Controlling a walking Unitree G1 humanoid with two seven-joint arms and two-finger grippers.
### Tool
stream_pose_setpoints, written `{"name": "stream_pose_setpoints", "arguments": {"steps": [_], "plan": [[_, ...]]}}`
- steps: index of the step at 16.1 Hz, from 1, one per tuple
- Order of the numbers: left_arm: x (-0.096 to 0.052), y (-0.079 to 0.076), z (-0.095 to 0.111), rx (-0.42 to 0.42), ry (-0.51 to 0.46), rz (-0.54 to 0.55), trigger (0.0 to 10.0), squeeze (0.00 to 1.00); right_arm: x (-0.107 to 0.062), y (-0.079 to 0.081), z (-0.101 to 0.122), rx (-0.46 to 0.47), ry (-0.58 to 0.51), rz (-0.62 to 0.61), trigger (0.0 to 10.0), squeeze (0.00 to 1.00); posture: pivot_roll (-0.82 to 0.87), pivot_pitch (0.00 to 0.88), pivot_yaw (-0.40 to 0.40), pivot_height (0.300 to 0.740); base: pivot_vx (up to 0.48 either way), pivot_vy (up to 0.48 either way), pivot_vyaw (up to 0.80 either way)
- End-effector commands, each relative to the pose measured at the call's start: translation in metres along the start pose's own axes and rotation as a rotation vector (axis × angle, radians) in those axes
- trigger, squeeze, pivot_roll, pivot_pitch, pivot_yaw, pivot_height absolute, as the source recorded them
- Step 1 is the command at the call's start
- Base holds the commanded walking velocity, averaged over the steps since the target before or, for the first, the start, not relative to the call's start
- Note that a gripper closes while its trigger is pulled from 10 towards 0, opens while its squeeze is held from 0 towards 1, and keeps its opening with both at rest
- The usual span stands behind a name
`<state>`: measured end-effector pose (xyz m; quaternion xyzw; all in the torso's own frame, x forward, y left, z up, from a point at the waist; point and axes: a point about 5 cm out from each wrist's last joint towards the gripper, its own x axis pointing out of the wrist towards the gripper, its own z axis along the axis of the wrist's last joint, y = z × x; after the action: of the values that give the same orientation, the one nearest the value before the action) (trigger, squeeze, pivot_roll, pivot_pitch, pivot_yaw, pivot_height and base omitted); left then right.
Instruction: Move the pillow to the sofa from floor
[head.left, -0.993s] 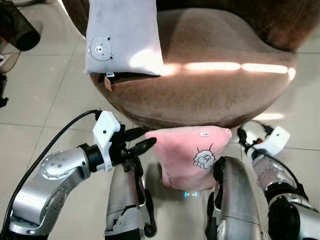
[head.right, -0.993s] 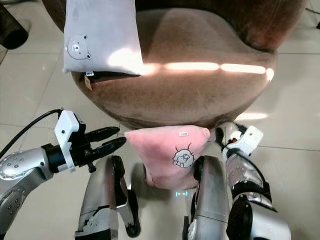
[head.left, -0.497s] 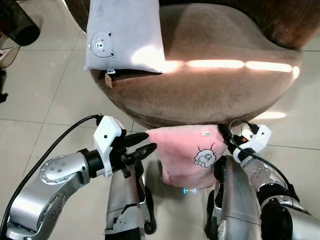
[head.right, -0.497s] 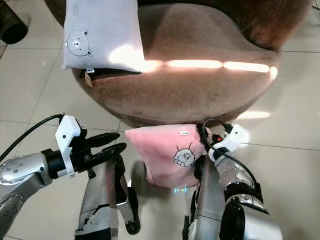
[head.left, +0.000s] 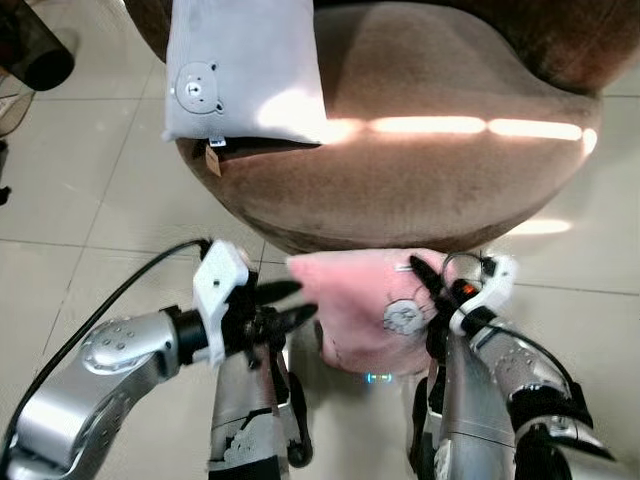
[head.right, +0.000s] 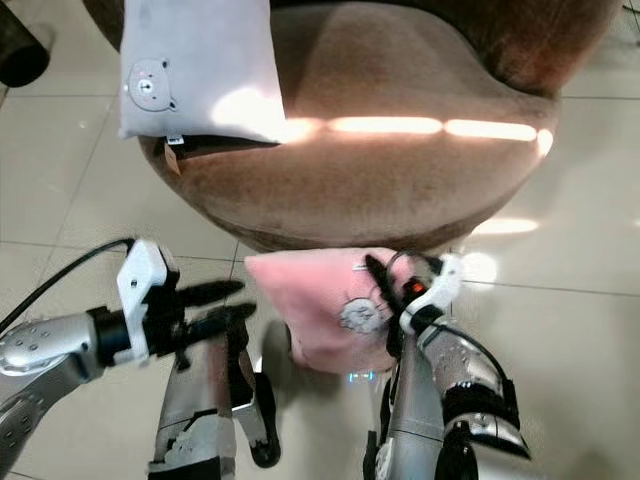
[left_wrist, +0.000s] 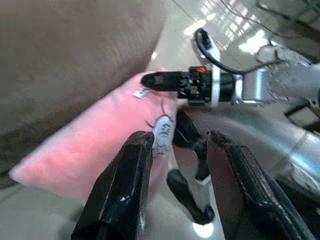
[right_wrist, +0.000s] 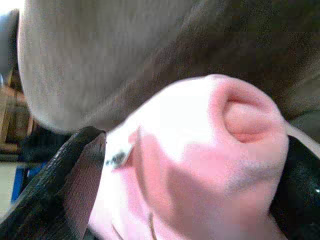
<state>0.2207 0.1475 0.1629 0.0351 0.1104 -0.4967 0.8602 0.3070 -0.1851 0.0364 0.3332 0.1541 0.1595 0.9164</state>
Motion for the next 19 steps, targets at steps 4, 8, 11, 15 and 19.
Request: {"name": "stream_pose_setpoints", "arguments": {"steps": [4,8,11,15,19], "plan": [[-0.0001,-0.0046,-0.0044,-0.01,0.025,-0.033,10.0,0.0,-0.0038,0.0023,-0.0177,0.037,0.066,0.015,4.4,0.0,0.21,0.361,0.162,0.534,0.0,0.0,0.0],[-0.0004,-0.0043,-0.0057,-0.005,0.031,-0.034,10.0,0.0,-0.0062,-0.0004,-0.0204,0.008,0.087,-0.007,0.0,0.0,0.21,0.353,0.163,0.534,0.0,0.0,0.0],[-0.0005,-0.0043,-0.0064,-0.004,0.032,-0.032,10.0,0.0,-0.0072,-0.0016,-0.0207,0.007,0.083,-0.018,0.0,0.0,0.21,0.351,0.163,0.534,0.0,0.0,0.0],[-0.0002,-0.0038,-0.0072,-0.003,0.033,-0.029,10.0,0.0,-0.0066,-0.0004,-0.0212,0.002,0.079,-0.016,0.0,0.0,0.21,0.353,0.163,0.534,0.0,0.0,0.0],[-0.0005,-0.0037,-0.0078,-0.004,0.035,-0.029,10.0,0.0,-0.0057,0.0006,-0.0217,0.003,0.077,-0.007,0.0,0.0,0.21,0.352,0.162,0.534,0.0,0.0,0.0]]}}
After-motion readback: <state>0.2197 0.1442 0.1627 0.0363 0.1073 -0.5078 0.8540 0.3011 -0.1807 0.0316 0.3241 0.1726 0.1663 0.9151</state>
